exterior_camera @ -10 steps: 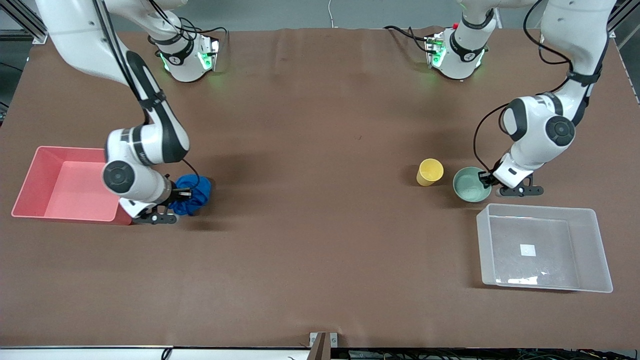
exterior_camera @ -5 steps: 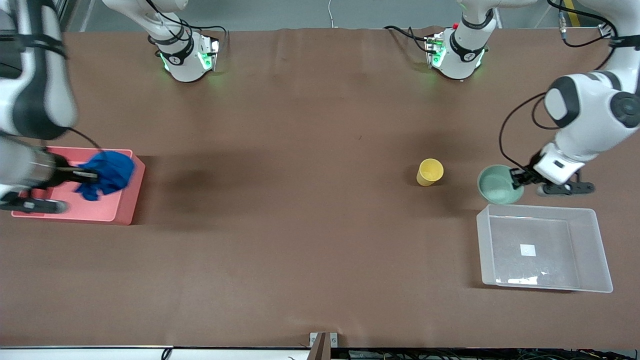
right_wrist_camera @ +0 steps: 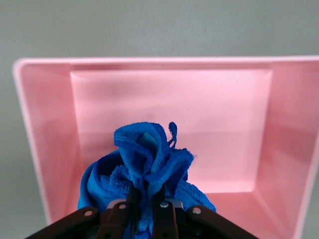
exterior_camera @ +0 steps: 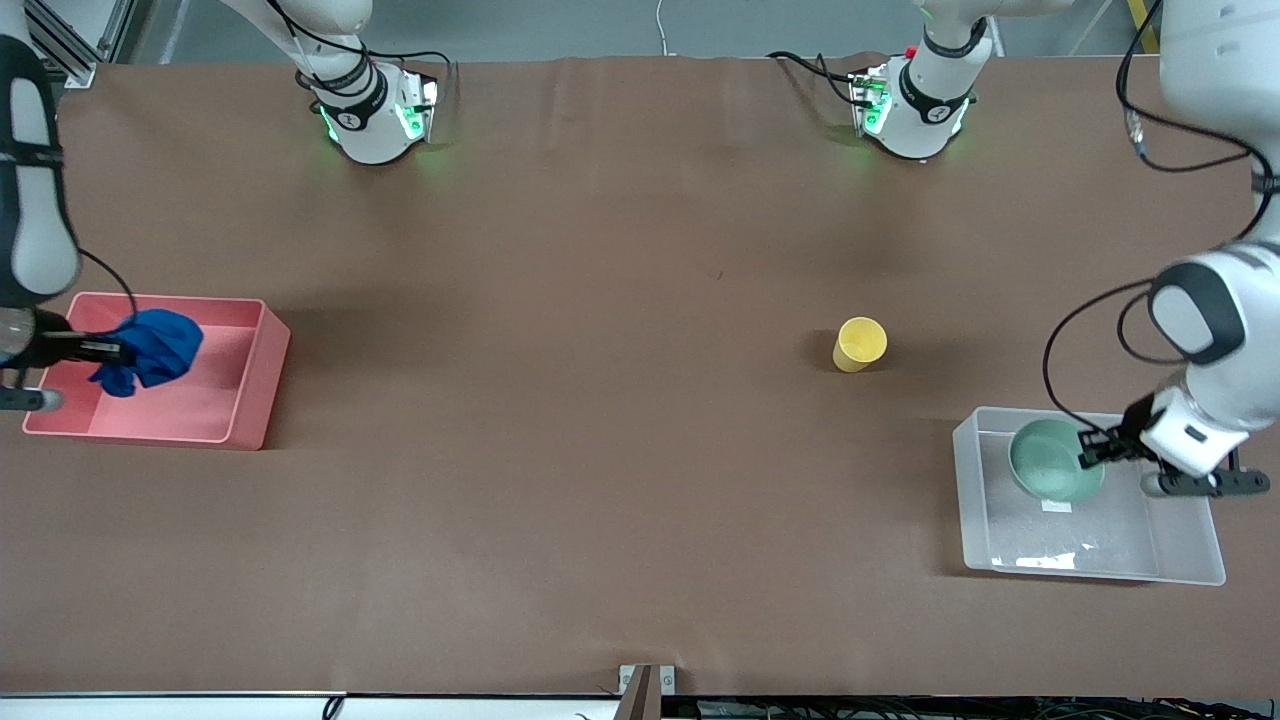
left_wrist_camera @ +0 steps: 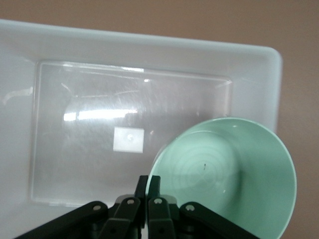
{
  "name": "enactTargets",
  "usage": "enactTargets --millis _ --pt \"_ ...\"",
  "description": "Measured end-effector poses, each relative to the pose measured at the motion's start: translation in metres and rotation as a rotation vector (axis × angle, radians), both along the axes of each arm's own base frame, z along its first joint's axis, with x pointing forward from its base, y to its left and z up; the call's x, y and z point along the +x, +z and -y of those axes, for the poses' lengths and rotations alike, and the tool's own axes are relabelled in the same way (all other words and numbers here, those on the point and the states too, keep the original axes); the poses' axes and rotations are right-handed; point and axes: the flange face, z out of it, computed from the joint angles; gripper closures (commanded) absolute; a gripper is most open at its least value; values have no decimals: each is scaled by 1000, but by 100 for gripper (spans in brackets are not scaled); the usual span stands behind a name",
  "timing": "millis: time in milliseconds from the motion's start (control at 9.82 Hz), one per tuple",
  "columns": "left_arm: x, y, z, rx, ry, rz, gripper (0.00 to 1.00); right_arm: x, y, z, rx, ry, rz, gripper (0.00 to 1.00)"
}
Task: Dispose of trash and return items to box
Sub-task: 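Release the bowl into the clear box and the cloth into the pink bin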
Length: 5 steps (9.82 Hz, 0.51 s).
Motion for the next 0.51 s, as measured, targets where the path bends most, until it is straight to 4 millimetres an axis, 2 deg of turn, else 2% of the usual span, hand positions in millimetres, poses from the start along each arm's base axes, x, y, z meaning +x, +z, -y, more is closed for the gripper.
enactTargets --millis 102,204,306,407,509 --pt "8 -23 -8 -10 -4 -10 100 -5 -25 -2 1 4 1 95" --pt "14 -45 -11 -7 -9 -22 99 -9 -47 1 6 6 -6 73" --pt "18 -63 -14 2 -5 -23 98 -11 -63 4 11 8 -17 7" --pt "20 -77 -17 11 2 -13 92 -12 -73 7 15 10 -24 0" --pt "20 -85 -19 18 6 -8 75 -12 -74 9 14 12 -20 0"
